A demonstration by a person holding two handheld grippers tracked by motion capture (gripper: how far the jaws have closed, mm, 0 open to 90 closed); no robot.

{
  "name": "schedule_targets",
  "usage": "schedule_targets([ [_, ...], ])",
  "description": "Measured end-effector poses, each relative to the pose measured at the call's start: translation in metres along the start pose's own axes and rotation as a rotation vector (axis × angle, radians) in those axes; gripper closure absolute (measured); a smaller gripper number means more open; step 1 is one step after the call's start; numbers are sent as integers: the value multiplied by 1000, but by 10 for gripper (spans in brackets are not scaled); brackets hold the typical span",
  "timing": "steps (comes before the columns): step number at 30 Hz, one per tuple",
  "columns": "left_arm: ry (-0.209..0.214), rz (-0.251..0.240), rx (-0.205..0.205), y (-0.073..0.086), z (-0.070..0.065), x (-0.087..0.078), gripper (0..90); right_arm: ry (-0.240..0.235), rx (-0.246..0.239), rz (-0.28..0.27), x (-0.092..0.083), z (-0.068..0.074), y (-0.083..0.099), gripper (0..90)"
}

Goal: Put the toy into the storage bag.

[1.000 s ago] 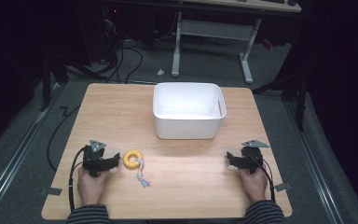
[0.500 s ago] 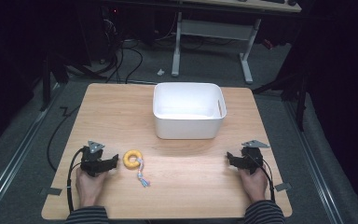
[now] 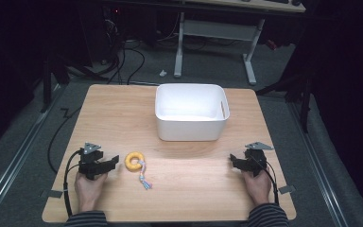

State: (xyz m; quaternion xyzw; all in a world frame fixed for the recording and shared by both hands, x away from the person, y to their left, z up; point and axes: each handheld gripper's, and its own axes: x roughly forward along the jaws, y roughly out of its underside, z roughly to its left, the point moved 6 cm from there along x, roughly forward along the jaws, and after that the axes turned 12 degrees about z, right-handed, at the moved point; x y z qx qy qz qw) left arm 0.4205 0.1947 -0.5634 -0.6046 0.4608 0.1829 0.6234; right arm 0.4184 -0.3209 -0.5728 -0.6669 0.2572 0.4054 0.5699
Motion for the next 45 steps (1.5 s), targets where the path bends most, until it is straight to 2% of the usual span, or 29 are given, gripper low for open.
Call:
schedule_targets([
  [7, 49, 6, 57, -6, -16, -8, 342, 1, 0, -1, 0, 0, 0, 227],
  [9, 51, 11, 64, -8, -20, -8, 346, 1, 0, -2, 0, 0, 0, 227],
  [12, 77, 24, 81, -11, -27, -6, 360, 0, 0, -2, 0, 0, 0, 227],
  [16, 70, 51, 125, -14, -38, -1, 383, 0, 0, 0, 0, 0, 0, 227],
  [18, 77, 64, 130, -16, -41, 1, 393, 0, 0, 0, 0, 0, 0, 227],
  [23, 51, 102, 165, -20, -49, 7, 424, 0, 0, 0, 0, 0, 0, 227],
  [29, 29, 139, 167, -21, -52, 16, 498, -1, 0, 0, 0, 0, 0, 227],
  [35, 5, 169, 181, -20, -54, 24, 536, -1, 0, 0, 0, 0, 0, 227],
  [38, 8, 174, 180, -20, -54, 26, 567, -2, 0, 0, 0, 0, 0, 227],
  [39, 13, 174, 180, -20, -55, 26, 605, -2, 0, 0, 0, 0, 0, 227],
  [45, 17, 176, 187, -20, -56, 26, 649, -2, 0, 0, 0, 0, 0, 227],
])
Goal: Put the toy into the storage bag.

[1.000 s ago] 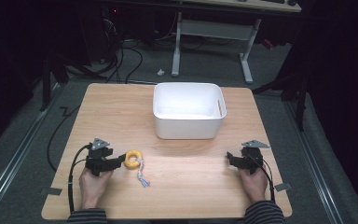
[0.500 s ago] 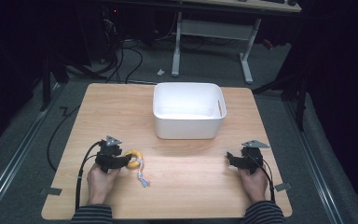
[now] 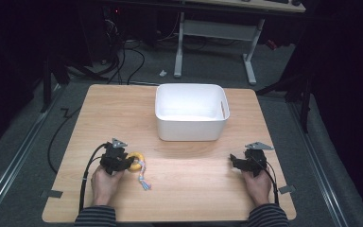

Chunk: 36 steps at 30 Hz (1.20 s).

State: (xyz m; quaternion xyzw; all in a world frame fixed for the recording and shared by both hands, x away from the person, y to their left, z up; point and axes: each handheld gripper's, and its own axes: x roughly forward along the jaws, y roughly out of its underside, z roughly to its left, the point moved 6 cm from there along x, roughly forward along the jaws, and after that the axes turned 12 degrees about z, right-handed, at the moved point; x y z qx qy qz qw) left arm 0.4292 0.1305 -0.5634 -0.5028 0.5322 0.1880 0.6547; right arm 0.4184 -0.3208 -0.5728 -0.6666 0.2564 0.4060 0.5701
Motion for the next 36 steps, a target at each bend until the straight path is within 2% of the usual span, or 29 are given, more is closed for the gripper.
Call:
schedule_targets([
  [8, 5, 1, 0, 1, 0, -3, 665, -1, 0, 0, 0, 0, 0, 228],
  [13, 41, -16, -19, 0, 1, -7, 692, -2, -2, 0, 0, 0, 0, 228],
  [18, 16, -8, 4, -1, -2, -10, 696, -2, -2, 0, 0, 0, 0, 228],
  [24, 31, -22, 22, -7, -8, -19, 697, -4, -1, -1, 0, 1, 0, 227],
  [26, 24, -25, 30, -8, -9, -22, 698, -4, -2, 0, 0, 1, 0, 228],
  [27, 41, -24, 22, -8, -10, -24, 697, -5, -2, 0, 0, 1, 0, 228],
  [31, 41, -12, 26, -11, -11, -30, 698, -5, -8, -2, 0, 1, 0, 229],
  [36, 60, -22, 30, -19, -17, -44, 698, -6, -8, -2, 0, 1, -1, 233],
])
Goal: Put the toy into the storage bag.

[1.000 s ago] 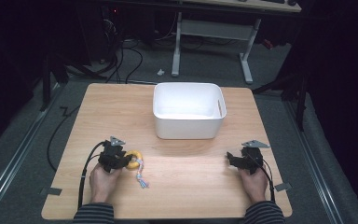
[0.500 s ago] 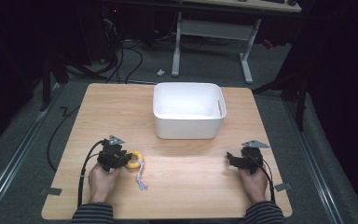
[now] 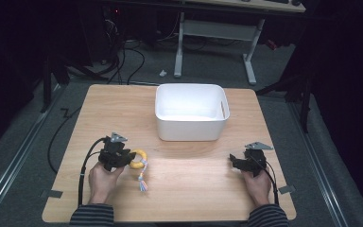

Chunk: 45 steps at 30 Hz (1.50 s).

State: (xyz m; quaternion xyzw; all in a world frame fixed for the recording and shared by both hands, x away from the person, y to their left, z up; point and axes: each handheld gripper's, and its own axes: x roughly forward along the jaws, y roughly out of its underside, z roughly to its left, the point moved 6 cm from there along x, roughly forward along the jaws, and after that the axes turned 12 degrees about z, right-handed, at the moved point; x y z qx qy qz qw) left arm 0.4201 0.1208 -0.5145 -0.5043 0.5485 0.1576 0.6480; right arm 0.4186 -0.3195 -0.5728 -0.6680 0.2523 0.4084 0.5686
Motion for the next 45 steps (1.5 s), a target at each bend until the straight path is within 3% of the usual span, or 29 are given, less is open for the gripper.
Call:
schedule_targets([
  [21, 88, -74, -3, -47, -15, -54, 698, -9, -8, 0, 0, 1, 0, 237],
  [45, 149, -118, 29, -119, -33, -90, 698, -13, -18, -1, 0, 2, 0, 237],
])
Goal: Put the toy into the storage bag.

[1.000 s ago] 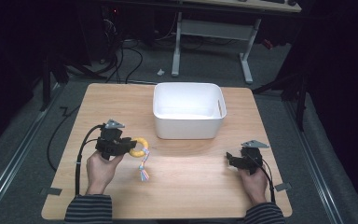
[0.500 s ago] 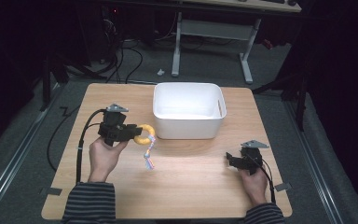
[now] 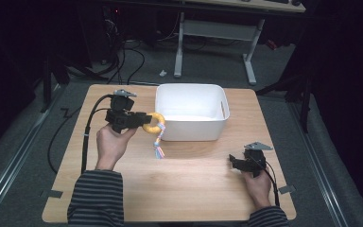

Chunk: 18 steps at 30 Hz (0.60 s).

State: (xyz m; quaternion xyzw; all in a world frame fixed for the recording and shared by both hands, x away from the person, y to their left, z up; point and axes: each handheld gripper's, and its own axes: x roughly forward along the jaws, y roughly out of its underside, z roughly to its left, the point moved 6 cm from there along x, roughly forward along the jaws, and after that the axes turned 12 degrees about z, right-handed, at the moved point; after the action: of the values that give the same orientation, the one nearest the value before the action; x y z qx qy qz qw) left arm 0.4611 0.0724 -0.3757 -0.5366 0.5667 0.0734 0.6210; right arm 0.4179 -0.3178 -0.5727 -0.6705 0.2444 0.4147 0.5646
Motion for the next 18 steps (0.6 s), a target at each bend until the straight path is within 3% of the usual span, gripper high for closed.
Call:
schedule_targets([
  [18, 0, 16, -12, -44, -5, 14, 698, -1, -2, 0, 0, 0, 0, 237],
])
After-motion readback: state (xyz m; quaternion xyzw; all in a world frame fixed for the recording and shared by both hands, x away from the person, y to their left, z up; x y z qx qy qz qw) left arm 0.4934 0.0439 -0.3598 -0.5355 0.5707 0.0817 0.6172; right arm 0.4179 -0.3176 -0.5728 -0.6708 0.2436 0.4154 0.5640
